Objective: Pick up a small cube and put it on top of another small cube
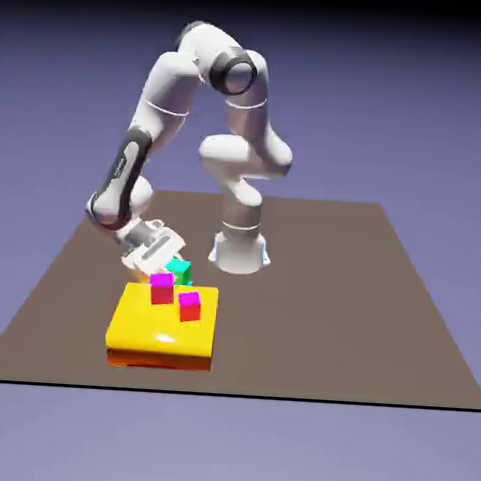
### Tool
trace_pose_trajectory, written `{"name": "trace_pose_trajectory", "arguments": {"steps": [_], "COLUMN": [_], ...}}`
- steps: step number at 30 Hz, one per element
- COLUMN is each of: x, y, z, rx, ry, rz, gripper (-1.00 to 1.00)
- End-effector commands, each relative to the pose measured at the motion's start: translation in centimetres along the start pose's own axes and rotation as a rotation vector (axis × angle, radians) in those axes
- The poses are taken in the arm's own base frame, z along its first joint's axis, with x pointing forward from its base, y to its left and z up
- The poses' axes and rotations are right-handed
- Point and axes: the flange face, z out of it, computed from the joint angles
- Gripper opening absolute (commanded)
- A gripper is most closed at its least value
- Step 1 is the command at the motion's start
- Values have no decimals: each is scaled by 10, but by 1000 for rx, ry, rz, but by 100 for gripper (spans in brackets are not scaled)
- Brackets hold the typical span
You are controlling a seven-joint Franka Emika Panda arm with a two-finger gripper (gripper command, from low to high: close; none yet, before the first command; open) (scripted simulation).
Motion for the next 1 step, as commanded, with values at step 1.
{"name": "trace_pose_trajectory", "arguments": {"steps": [1], "x": [-4], "y": [2], "z": [-14], "rx": [-1], "ry": [-1], "rz": [-2], "gripper": [100]}}
